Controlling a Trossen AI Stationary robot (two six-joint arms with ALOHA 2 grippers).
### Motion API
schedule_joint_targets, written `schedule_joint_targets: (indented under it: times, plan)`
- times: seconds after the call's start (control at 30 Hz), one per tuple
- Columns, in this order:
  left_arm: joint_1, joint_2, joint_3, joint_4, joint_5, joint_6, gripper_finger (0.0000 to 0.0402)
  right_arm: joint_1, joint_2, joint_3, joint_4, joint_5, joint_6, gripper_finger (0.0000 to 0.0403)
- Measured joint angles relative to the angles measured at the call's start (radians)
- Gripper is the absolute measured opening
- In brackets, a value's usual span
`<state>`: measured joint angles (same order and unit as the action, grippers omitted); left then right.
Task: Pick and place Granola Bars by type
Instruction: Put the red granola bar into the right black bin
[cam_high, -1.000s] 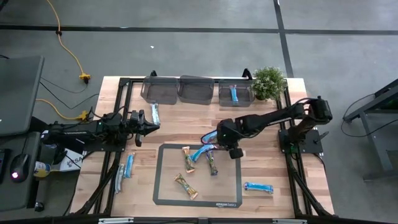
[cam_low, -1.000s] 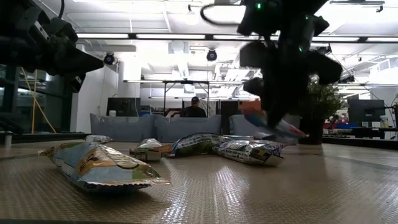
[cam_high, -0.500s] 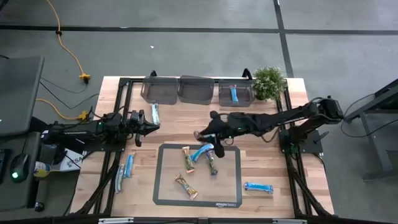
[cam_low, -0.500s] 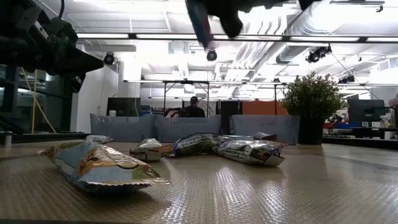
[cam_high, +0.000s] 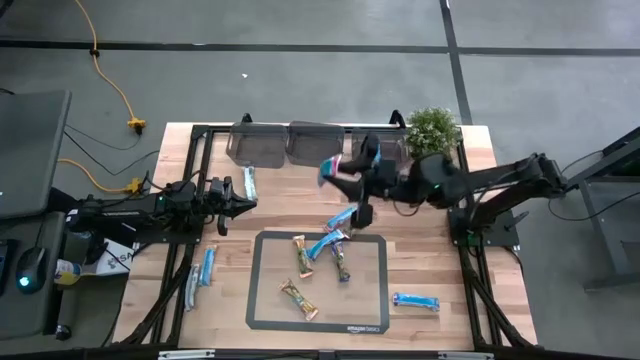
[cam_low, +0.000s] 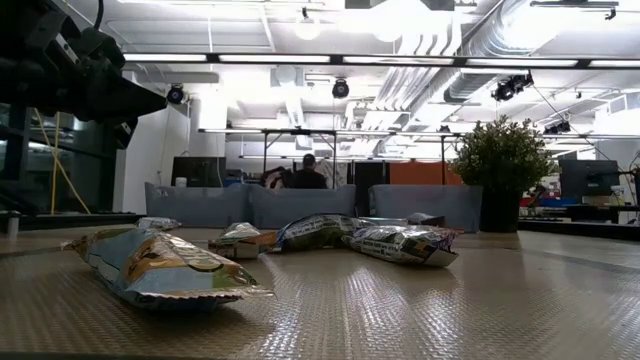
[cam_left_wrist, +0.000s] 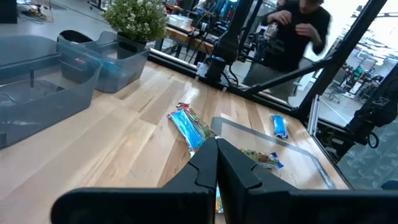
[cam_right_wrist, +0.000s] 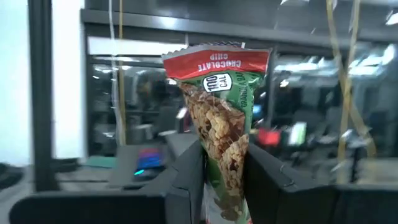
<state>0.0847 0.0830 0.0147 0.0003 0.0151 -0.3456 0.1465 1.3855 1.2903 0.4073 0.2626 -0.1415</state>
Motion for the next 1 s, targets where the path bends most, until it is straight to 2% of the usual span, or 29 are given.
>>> schedule_joint_targets:
  times: [0.13, 0.33, 0.57, 0.67, 0.8, 0.9, 1.0]
  plan:
    - [0.000, 0.000, 0.000, 0.000, 0.000, 0.000, 0.0000, -0.009, 0.015, 0.182, -0.175, 0.084, -0.115, 0.0083]
    - [0.000, 0.000, 0.000, 0.000, 0.000, 0.000, 0.0000, -0.030, 0.053, 0.405, -0.366, 0.222, -0.190, 0.0083]
    - [0.000, 0.000, 0.000, 0.000, 0.000, 0.000, 0.0000, -0.091, 0.081, 0.510, -0.527, 0.502, -0.168, 0.0083]
    - [0.000, 0.000, 0.000, 0.000, 0.000, 0.000, 0.0000, -0.141, 0.082, 0.498, -0.605, 0.563, -0.091, 0.0083]
    - [0.000, 0.000, 0.000, 0.000, 0.000, 0.000, 0.0000, -0.225, 0.082, 0.465, -0.785, 0.593, 0.112, 0.0083]
    - [0.000, 0.000, 0.000, 0.000, 0.000, 0.000, 0.0000, -0.293, 0.083, 0.414, -0.916, 0.589, 0.271, 0.0083]
    - [0.000, 0.000, 0.000, 0.000, 0.000, 0.000, 0.0000, -0.368, 0.083, 0.349, -1.008, 0.537, 0.401, 0.0083]
